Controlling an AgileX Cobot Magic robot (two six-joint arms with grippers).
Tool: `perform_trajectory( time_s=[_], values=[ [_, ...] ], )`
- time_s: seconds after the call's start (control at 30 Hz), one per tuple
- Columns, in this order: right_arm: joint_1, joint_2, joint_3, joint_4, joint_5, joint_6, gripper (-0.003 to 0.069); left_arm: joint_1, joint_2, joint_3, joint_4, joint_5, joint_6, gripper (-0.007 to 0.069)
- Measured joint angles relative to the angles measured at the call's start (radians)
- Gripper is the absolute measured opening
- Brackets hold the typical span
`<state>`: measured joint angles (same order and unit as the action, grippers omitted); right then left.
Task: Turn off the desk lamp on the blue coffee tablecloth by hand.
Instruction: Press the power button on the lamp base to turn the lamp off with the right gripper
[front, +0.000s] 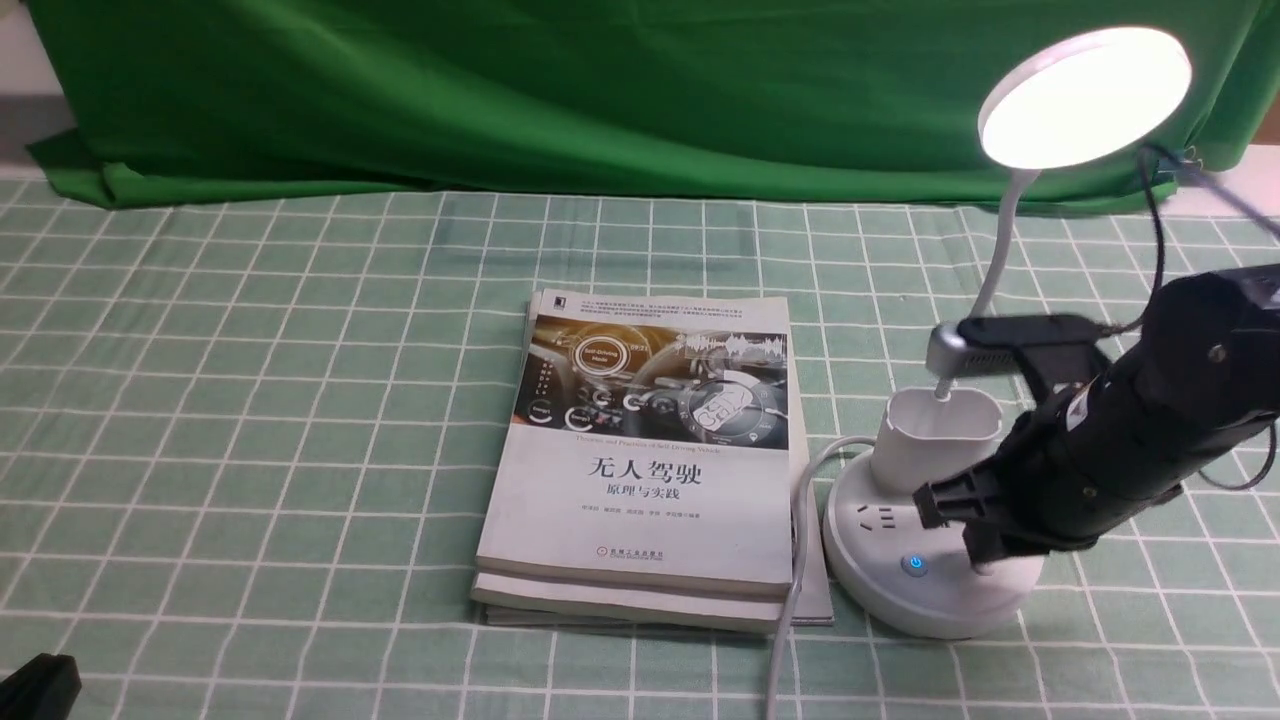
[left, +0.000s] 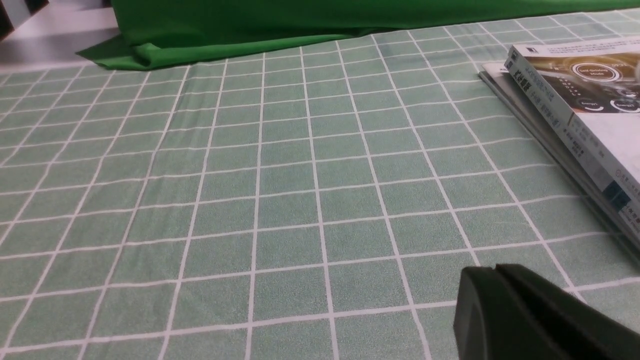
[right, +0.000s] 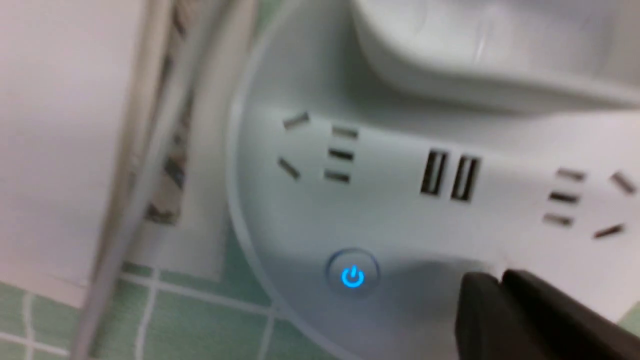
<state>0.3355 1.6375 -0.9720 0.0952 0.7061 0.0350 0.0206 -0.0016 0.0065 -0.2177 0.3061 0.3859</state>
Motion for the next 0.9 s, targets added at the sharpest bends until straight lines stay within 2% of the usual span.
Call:
perform_trajectory(
  time_s=[0.5, 0.9],
  values=[
    [0.000, 0.065, -0.003, -0.009, -0.045, 0.000, 0.0047, 0.000, 0.000, 0.000, 0.000, 0.000, 0.000, 0.0000],
    [0.000, -0.017, -0.001, -0.012, -0.031, 0.000, 0.0047, 0.000, 0.000, 0.000, 0.000, 0.000, 0.000, 0.0000]
  ],
)
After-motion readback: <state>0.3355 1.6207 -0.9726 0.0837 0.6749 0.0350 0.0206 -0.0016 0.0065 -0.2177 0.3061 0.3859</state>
